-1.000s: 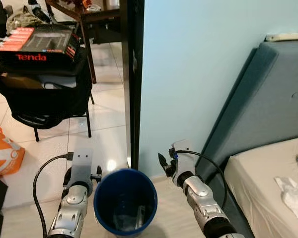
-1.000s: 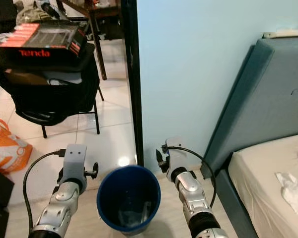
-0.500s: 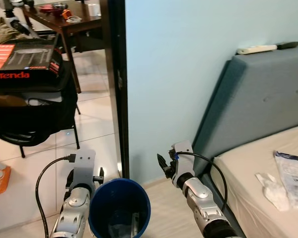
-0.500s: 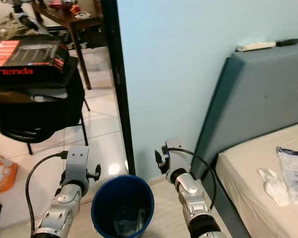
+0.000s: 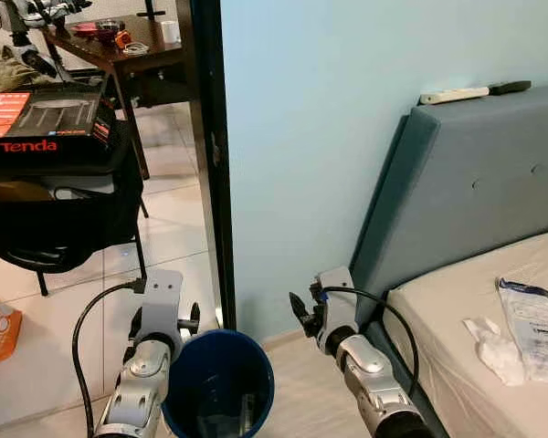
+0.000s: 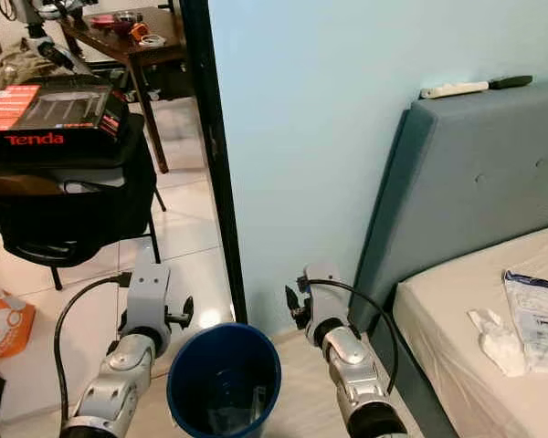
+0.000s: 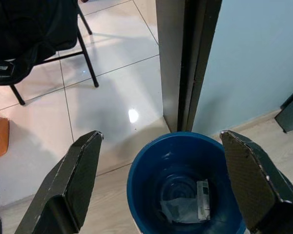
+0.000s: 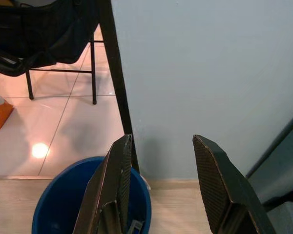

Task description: Clean up the room

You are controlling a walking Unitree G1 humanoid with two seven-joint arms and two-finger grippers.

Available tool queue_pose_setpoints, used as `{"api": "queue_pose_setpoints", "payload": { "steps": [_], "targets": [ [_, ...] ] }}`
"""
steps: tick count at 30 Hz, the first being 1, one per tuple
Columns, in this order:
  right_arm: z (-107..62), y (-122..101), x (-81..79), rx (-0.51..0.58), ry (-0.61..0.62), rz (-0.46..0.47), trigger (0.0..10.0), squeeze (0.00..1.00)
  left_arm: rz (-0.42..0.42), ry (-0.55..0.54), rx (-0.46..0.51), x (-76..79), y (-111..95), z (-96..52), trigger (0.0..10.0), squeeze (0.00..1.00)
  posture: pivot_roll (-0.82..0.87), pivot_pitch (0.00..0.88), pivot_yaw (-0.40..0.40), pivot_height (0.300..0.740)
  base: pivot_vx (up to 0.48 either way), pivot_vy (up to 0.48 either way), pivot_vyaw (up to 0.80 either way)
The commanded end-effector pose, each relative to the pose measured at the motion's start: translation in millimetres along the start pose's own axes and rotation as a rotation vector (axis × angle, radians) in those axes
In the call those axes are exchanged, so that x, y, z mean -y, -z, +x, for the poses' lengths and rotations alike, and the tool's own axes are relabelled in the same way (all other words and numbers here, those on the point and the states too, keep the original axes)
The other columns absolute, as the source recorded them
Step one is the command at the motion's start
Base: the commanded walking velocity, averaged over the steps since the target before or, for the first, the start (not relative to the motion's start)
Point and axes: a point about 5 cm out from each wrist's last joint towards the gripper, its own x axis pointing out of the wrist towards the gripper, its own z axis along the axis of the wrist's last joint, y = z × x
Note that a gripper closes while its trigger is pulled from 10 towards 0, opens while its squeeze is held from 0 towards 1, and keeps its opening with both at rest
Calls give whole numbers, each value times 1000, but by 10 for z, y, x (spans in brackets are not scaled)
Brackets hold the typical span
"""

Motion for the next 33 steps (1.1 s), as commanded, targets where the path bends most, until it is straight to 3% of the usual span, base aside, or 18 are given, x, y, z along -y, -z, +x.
{"api": "queue_pose_setpoints", "payload": {
  "steps": [1,25,33],
  "targets": [
    [2,13,5,-12,3,0,10000,0,5,1,-9,-13,24,9,10000,0,29,90,-44,738,0,0,0],
    [-27,43,-4,-13,26,6,10000,0,-13,60,22,47,-63,14,10000,0,30,101,-41,738,0,0,0],
    [68,-95,1,-2,8,-14,10000,0,5,220,153,132,-487,95,10000,0,23,164,-53,738,0,0,0]
  ]
}}
